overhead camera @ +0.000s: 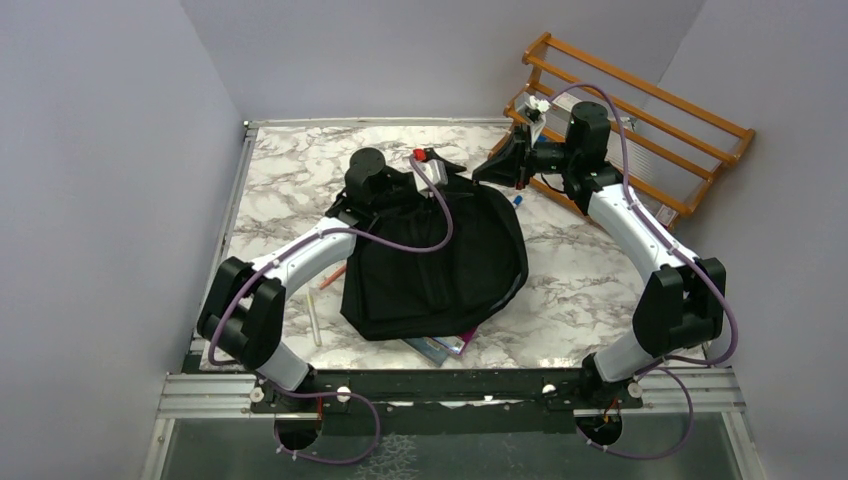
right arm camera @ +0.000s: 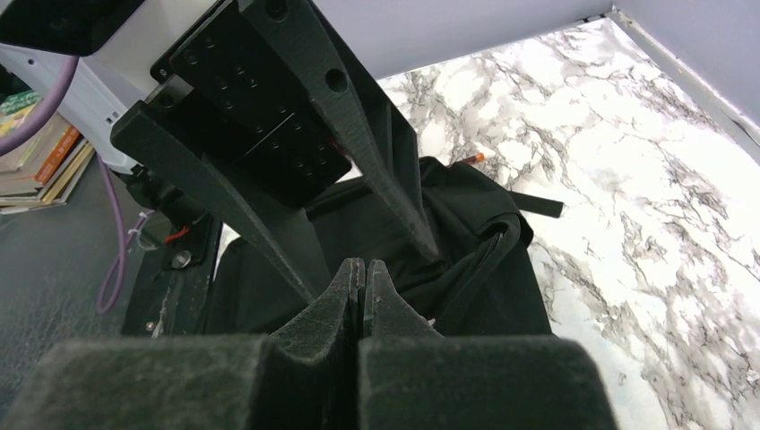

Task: Pack the student bag
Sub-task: Unzip the student bag at the center of the board.

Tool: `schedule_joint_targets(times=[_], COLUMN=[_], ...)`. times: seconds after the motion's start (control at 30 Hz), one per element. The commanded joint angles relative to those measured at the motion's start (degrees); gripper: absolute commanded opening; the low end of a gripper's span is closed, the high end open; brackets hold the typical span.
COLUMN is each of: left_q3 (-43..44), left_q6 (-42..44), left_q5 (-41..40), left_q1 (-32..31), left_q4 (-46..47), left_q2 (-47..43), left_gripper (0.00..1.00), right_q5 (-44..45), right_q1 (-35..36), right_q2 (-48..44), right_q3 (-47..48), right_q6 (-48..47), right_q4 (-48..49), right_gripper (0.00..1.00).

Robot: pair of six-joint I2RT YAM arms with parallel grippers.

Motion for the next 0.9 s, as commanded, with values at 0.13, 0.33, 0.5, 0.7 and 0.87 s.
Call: schedule_joint_targets(times=[0.13,0.33,0.5,0.7,0.87], left_q3=[6.9,9.7,11.6,12.6,12.8], left_q6=[-3.5,-5.8,-7.3,-8.5,-9.5], left_q5=[12.2,13.6,15.8,17.2,17.7], left_q1=[0.1,0.1,0.1,0.1,0.1], left_q4=[2.3,2.3,2.3,2.6,2.7], left_q2=[5.2,8.6,10.1,10.3,10.5], left_gripper=[0.49,0.43,0.33,0.27,0.21], right_q5=[-3.2,-3.1,-2.9,-2.6,-2.5], right_q1=[-0.1,-0.1,-0.1,-0.1,-0.1], right_q2=[-3.1,-3.3,-3.2,-2.7,-2.2], right_q3=[1.5,1.3,1.1,0.8,0.9], right_q6=[-0.3,-0.4,-0.7,-1.3,-0.9], right_q4=[-0.2,-0.5,-0.9,-1.4,-1.0], right_gripper=[0.01,0.01,0.01,0.01,0.01])
